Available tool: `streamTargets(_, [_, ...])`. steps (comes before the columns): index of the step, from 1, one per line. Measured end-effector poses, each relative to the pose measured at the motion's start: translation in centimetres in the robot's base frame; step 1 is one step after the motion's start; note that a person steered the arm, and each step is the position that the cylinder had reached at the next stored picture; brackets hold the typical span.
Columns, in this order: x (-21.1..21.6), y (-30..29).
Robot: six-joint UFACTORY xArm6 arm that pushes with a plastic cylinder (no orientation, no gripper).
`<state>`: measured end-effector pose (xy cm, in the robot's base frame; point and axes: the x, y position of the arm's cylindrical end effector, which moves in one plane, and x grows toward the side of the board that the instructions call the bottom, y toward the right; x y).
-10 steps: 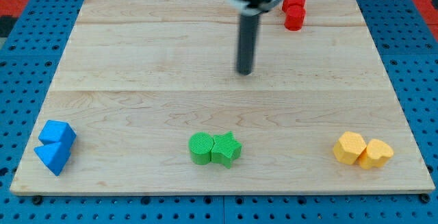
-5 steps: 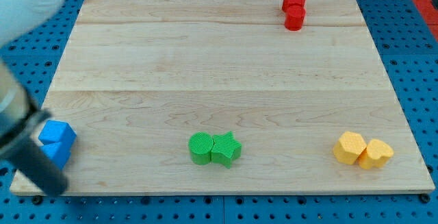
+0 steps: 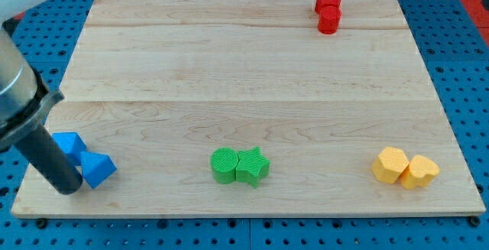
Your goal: Move the blue triangle to the red circle
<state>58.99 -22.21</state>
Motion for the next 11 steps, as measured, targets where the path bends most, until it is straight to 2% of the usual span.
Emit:
streamTargets(2, [-0.8, 2.0])
streamTargets(3, [-3.6, 2.2])
streamTargets(5, [-10.3, 7.3])
streamTargets(7, [-15.9, 8.6])
streamTargets(9, [-19.9, 16.5])
streamTargets(11, [-20.3, 24.3])
